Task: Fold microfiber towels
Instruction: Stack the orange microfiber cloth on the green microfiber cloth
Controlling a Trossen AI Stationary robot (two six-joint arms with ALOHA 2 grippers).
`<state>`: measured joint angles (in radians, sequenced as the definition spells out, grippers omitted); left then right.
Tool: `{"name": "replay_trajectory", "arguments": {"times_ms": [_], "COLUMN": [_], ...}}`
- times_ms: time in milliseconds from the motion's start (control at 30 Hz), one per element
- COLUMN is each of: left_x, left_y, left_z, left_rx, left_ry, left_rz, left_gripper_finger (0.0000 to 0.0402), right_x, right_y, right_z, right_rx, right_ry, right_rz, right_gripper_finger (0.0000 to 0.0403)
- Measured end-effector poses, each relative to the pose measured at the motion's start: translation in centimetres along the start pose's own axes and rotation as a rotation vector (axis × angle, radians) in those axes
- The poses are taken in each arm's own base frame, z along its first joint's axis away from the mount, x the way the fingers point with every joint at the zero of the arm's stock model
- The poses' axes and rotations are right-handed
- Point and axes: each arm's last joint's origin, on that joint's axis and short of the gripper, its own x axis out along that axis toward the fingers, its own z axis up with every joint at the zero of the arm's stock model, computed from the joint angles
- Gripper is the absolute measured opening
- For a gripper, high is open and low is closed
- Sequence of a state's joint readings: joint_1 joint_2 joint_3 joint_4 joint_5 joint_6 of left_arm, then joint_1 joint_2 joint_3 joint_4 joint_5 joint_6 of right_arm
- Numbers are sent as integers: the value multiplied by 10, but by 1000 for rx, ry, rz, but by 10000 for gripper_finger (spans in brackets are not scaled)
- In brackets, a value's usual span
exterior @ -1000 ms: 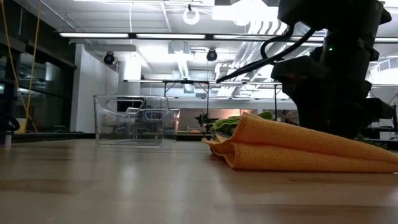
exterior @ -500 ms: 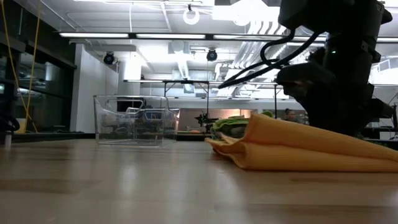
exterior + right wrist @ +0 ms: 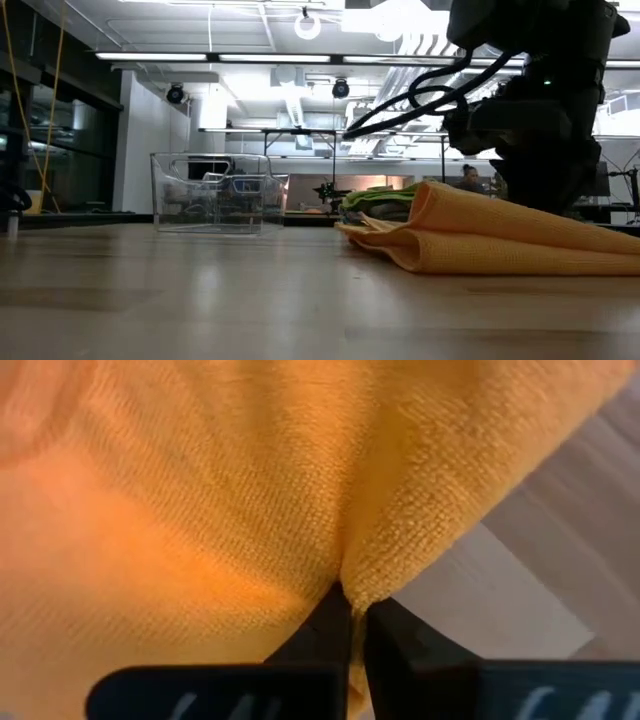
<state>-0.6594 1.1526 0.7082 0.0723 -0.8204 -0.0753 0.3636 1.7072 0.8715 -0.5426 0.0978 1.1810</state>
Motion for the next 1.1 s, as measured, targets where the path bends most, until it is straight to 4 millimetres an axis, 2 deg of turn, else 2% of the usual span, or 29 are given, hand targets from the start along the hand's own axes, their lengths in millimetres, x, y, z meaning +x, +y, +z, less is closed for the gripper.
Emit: {"name": "replay_trajectory", "arguments": {"times_ms": [133, 400, 600, 767, 1100], "left_x": [0, 0, 0, 0, 0], "left_y": [0, 0, 0, 0, 2], "left_z": [0, 0, 0, 0, 0], "left_rx": [1, 1, 7, 27, 46], "left_ry": [0, 0, 0, -1, -4], "left_rz": [2, 2, 2, 14, 65], "left_gripper_finger": [0, 0, 0, 0, 0], "right_x": [-6, -22, -25, -32, -58], "right_y": [1, -9, -17, -24, -53], "right_z": [8, 30, 52, 87, 164], "right_rx": [-127, -439, -767, -936, -1071], "right_ry": [-2, -44, -60, -121, -195], "right_rz": [-16, -248, -340, -420, -486], "right_gripper_finger": [1, 0, 0, 0, 0]}}
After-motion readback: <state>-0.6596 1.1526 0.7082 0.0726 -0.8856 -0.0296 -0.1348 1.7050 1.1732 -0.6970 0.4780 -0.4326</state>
